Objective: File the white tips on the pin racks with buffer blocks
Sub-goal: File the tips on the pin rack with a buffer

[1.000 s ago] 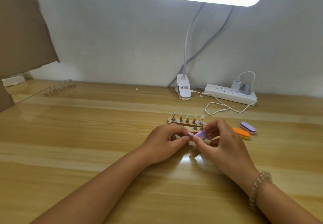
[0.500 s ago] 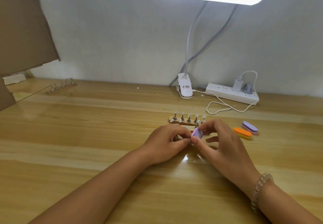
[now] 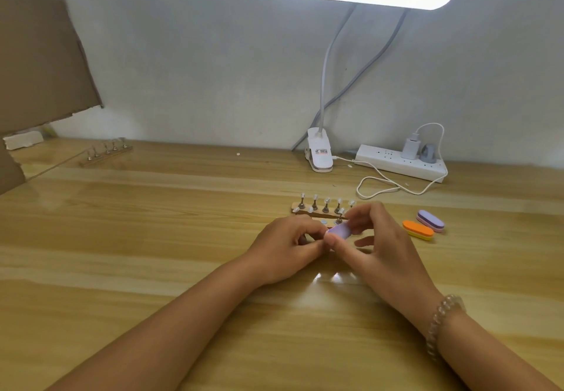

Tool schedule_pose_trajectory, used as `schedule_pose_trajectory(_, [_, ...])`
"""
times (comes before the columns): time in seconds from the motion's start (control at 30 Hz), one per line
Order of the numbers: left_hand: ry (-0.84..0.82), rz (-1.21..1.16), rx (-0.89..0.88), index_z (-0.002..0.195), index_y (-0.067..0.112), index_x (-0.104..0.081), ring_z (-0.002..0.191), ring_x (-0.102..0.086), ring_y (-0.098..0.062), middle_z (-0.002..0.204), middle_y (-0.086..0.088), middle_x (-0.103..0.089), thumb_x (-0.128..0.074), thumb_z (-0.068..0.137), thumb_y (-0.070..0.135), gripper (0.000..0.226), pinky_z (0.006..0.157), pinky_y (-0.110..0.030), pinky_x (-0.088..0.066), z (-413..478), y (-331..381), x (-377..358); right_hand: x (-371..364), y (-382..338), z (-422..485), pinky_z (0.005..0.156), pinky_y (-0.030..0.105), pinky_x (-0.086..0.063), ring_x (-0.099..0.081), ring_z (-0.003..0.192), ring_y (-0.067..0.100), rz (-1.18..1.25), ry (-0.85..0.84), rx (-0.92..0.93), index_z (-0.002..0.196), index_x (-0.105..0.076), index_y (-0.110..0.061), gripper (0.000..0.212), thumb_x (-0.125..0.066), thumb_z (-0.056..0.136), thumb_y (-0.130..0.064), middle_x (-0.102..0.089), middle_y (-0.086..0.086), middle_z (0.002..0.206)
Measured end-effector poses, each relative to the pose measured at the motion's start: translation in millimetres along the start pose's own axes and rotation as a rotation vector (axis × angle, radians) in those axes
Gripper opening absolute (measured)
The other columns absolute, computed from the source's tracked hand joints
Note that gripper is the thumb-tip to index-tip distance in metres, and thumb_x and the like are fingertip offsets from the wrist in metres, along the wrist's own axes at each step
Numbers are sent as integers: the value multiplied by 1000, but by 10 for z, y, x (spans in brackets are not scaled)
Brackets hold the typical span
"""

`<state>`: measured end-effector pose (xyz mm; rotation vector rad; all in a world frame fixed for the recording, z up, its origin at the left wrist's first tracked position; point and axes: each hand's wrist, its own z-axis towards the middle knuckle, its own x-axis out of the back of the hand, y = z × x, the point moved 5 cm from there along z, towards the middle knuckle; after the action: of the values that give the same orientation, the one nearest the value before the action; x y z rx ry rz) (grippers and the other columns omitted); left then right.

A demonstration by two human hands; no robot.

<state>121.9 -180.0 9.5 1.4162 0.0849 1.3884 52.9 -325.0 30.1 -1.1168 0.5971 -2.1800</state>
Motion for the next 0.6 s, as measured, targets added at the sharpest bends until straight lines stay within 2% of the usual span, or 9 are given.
schedule_pose_trajectory(0.07, [11,-13,-7,88,42,-72,69,-52,-3,81,19,-61,-68,92,28,15,66,-22,-41,1,11,6,22,87,28,75,30,-56,-62,92,6,32,22,-82,107,-54,-19,41,-79,78,-32,-62,-9,95])
schedule_pose_trajectory(0.1, [10,-17,-10,88,42,-72,68,-52,-2,81,19,-61,-69,92,28,15,66,-22,-41,0,10,5,26,87,19,76,32,-56,-62,92,6,22,23,-82,109,-54,-18,42,-79,78,-33,-62,-9,95])
schedule_pose_trajectory(0.2, [-8,-16,1,95,27,-75,70,-51,-4,80,17,-59,-67,92,23,10,66,-23,-40,0,-14,-4,-14,-53,-46,76,29,-54,-59,91,6,-69,-23,84,108,-56,-20,43,-72,76,-44,-60,-10,97])
schedule_pose_trajectory(0.27, [-15,-5,9,99,25,-75,73,-53,-7,82,16,-60,-65,93,23,12,67,-24,-40,5,-22,-8,-50,-76,-46,76,27,-52,-58,91,7,-106,-45,123,107,-57,-20,43,-71,76,-46,-58,-10,98])
schedule_pose_trajectory(0.4, [-3,-44,2,95,34,-76,68,-51,-2,90,14,-67,-66,94,27,12,65,-19,-37,5,-5,7,56,155,43,70,23,-52,-61,92,8,1,65,-86,108,-55,-20,41,-79,78,-32,-61,-6,98])
schedule_pose_trajectory(0.47, [2,-84,1,95,33,-76,64,-49,0,93,14,-69,-66,94,27,12,64,-16,-36,1,-9,5,115,212,37,67,19,-50,-62,91,7,52,120,-138,109,-53,-21,43,-80,77,-31,-63,-7,99])
schedule_pose_trajectory(0.53, [18,-99,6,94,32,-75,61,-47,1,84,22,-65,-66,95,25,11,63,-16,-35,7,-19,13,95,141,-6,69,21,-53,-63,90,4,85,114,-81,110,-52,-22,46,-80,76,-32,-63,-9,99])
schedule_pose_trajectory(0.6, [10,-79,14,95,28,-74,63,-48,-3,80,23,-62,-64,94,21,12,63,-22,-38,12,-30,6,3,-10,-58,71,24,-55,-62,91,4,22,25,45,112,-52,-21,47,-77,75,-36,-61,-10,102])
